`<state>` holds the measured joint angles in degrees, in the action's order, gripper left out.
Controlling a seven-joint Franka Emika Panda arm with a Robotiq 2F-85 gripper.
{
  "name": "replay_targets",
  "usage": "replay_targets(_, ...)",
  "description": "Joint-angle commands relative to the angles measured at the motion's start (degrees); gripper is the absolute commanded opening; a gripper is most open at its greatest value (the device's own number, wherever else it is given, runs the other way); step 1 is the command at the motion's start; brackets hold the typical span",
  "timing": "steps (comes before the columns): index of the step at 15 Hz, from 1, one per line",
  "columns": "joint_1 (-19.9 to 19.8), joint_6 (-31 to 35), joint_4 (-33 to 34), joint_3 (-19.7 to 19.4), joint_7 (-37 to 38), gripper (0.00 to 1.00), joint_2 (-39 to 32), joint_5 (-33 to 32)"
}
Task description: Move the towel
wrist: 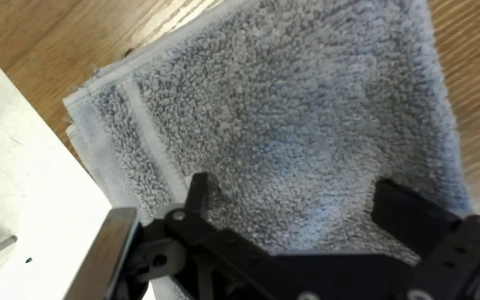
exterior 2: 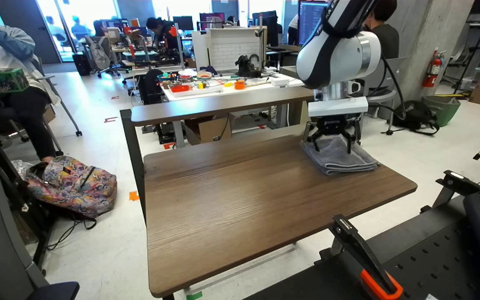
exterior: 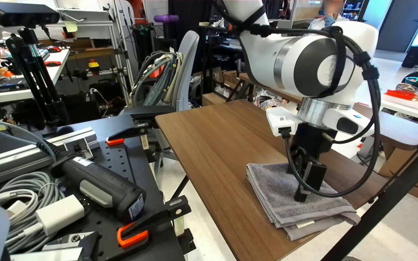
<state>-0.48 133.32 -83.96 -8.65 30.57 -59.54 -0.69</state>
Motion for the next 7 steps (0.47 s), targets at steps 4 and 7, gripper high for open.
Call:
replay_targets(4, 2.62, 5.25, -17.92, -1.26, -8.10, 1.00, 17.39, -2.20)
replay_targets(7, 2.31, 2.66, -14.49, -0.92, -7.91, 1.00, 15.48, -2.17)
